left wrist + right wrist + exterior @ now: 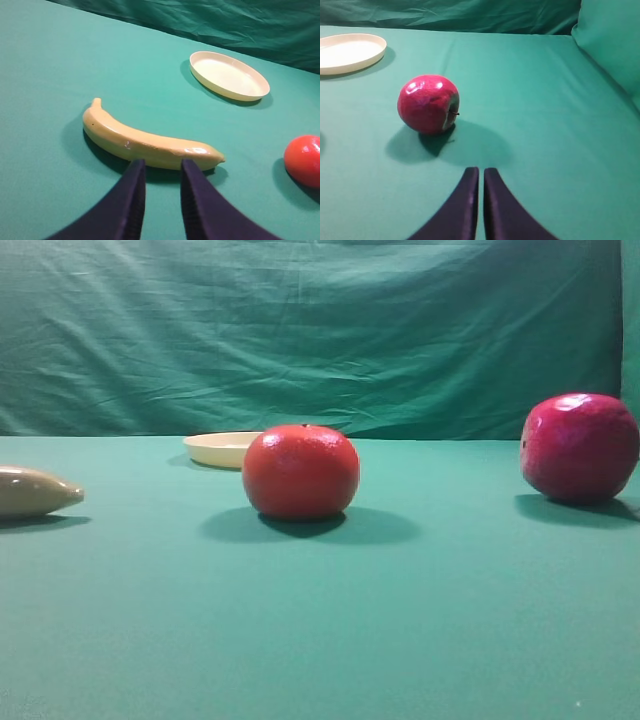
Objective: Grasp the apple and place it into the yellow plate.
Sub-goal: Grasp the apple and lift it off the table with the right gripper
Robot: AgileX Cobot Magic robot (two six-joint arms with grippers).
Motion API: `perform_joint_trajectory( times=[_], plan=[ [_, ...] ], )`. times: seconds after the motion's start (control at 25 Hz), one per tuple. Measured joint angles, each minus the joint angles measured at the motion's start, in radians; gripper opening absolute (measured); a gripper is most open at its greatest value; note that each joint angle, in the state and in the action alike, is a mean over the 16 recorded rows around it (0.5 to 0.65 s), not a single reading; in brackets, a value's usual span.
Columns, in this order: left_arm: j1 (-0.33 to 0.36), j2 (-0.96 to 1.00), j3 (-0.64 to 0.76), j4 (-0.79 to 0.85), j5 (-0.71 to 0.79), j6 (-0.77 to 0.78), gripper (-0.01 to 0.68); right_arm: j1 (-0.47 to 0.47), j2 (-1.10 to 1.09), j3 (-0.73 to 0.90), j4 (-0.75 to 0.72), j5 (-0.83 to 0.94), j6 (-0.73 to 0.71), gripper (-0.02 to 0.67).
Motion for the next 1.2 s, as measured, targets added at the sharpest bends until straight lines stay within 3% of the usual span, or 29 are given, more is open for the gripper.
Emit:
perform_joint_trajectory(
  times=[0.6, 0.84, 1.2],
  plan=[
    [0.000, 0.000, 0.000, 0.000, 0.000, 0.000, 0.157, 0.000, 0.120, -0.109, 0.098, -0.234, 0.067, 0.000],
    [0.000, 0.000, 0.000, 0.000, 0.000, 0.000, 0.157, 0.000, 0.334, -0.275, 0.103, -0.144, 0.062, 0.000],
    [0.000, 0.000, 0.000, 0.000, 0.000, 0.000, 0.157, 0.013, 0.756, -0.603, 0.117, 0.161, -0.040, 0.000]
  ],
)
